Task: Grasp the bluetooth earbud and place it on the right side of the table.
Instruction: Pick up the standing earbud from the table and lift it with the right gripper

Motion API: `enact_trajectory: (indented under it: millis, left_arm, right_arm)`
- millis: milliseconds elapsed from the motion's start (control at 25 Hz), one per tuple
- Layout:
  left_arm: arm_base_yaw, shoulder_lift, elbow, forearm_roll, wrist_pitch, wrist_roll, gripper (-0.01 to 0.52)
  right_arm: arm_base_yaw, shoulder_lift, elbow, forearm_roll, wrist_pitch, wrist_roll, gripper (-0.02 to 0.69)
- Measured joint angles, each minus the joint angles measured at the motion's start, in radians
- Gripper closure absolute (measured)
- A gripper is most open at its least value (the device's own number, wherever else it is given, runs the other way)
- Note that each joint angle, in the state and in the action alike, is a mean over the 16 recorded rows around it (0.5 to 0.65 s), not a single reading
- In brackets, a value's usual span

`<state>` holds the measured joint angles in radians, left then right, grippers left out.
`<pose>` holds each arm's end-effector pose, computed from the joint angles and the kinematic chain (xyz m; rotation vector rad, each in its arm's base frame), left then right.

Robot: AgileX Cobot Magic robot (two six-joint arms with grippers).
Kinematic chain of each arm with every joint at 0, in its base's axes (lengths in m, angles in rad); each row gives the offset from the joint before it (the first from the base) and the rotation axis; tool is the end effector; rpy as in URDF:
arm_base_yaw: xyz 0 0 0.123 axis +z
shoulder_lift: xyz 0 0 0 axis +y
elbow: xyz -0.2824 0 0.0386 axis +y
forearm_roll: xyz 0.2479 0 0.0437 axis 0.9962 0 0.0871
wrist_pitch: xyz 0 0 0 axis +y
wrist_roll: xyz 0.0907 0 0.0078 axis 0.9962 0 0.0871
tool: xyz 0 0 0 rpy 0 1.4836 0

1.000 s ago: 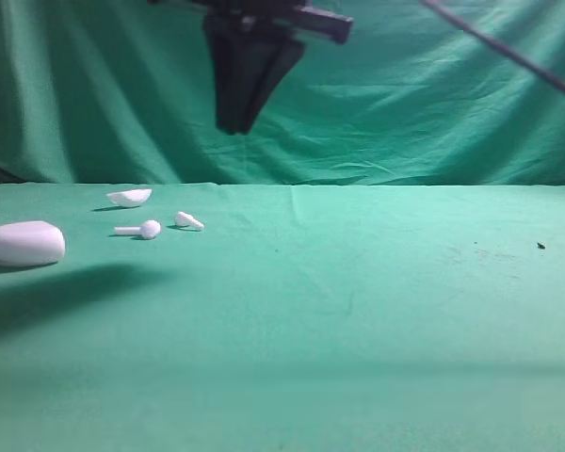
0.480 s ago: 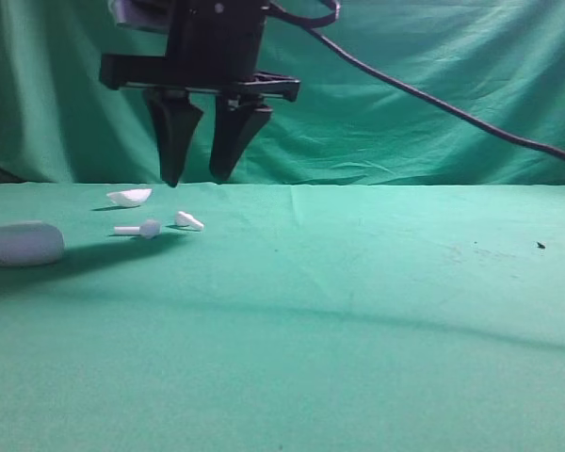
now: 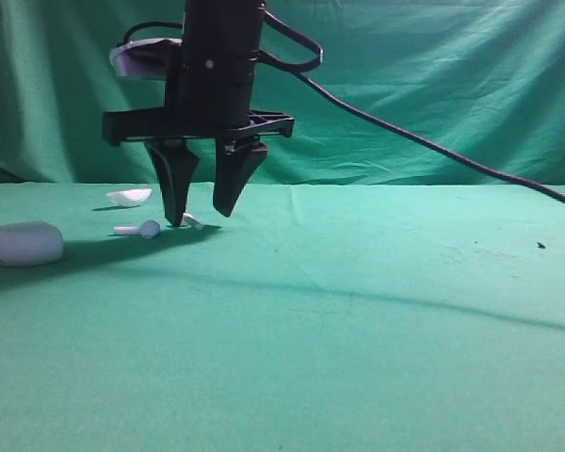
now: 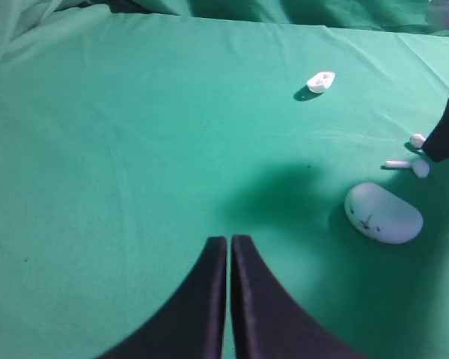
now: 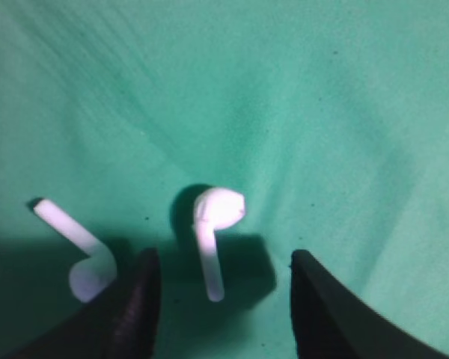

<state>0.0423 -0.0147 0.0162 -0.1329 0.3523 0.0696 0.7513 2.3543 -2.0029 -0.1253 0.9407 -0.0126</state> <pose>0.0529 -0.0019 0.1769 -0.0573 1.8337 -0.0510 0.3768 0.3394 0.1670 -1.0988 2.5314 0.0363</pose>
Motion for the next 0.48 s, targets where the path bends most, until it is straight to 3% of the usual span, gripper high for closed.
enact_trajectory:
  millis: [240,480]
  left_arm:
    - [0.0,0.0,0.0,0.0,0.0,0.0,0.514]
    - [0.0,0.0,0.0,0.0,0.0,0.0,0.514]
  right_arm:
    - [0.0,0.01,-0.003,0.025,-0.008,-0.017,0.36]
    - [0.0,0.018,-0.008,0.067,-0.014,-0.05,0.466]
